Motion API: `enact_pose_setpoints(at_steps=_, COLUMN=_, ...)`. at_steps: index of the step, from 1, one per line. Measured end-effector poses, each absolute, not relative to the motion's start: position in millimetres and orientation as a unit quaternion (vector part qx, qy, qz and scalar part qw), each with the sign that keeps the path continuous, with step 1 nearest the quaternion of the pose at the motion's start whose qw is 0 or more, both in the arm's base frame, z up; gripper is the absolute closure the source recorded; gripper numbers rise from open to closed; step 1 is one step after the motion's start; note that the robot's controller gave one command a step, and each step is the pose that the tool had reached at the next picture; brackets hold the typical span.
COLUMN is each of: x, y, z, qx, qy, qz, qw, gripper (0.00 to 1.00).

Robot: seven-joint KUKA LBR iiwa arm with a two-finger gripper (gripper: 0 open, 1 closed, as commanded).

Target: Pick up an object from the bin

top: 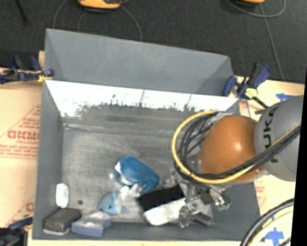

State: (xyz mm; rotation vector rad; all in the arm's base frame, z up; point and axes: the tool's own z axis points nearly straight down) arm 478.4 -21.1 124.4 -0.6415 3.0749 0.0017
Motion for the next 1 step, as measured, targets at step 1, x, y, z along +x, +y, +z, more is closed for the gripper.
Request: enact_pose_setpoints(at_steps=1, x=492.2, y=-20.4, z=87.3, qx=-0.317, qy=0.948, qz=-0.001, qw=-0.001, gripper=0.0)
